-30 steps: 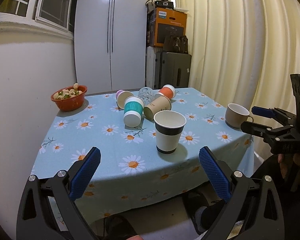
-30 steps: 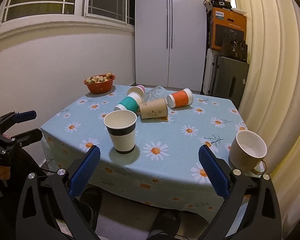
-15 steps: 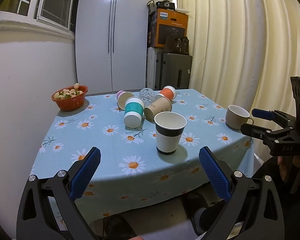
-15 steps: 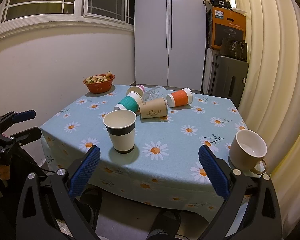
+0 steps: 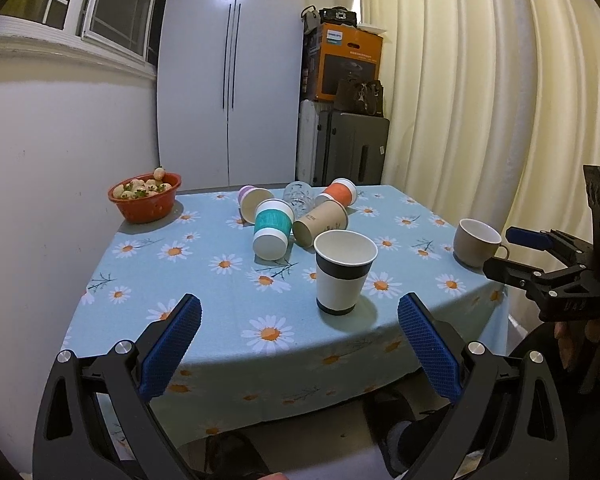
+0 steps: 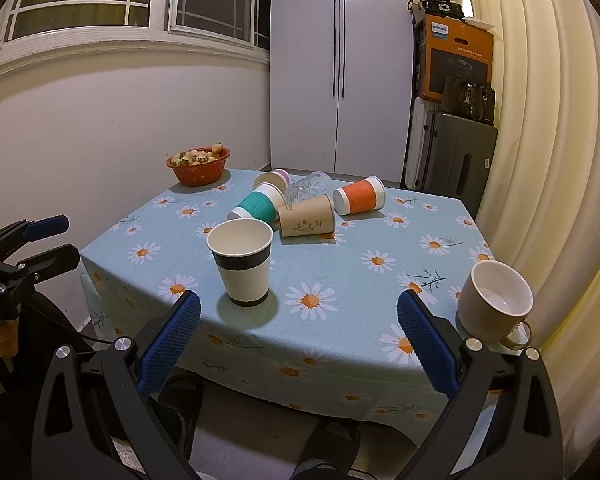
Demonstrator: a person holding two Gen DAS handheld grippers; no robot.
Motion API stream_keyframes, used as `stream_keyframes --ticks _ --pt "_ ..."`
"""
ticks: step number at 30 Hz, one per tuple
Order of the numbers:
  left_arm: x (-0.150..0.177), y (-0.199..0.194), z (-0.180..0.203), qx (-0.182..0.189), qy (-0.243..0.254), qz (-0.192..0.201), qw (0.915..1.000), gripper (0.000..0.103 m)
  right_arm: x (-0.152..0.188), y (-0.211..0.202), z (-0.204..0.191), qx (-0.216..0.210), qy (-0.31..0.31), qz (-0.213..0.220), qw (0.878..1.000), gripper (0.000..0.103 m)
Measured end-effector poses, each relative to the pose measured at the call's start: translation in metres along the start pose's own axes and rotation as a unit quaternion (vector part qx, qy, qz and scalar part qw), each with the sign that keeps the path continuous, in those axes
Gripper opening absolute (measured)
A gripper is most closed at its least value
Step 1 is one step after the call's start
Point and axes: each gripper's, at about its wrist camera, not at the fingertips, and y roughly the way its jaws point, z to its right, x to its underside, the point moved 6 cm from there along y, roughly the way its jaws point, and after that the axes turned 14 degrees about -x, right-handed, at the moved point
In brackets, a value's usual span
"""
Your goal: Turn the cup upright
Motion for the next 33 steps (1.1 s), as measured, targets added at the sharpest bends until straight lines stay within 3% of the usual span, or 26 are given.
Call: stream_keyframes --ticks 33 --pt "0.0023 0.0008 0.0056 0.0 0.006 -0.002 1.0 0.096 0.0018 0.0041 -0.0004 0.003 -0.007 -0.006 1.0 0.098"
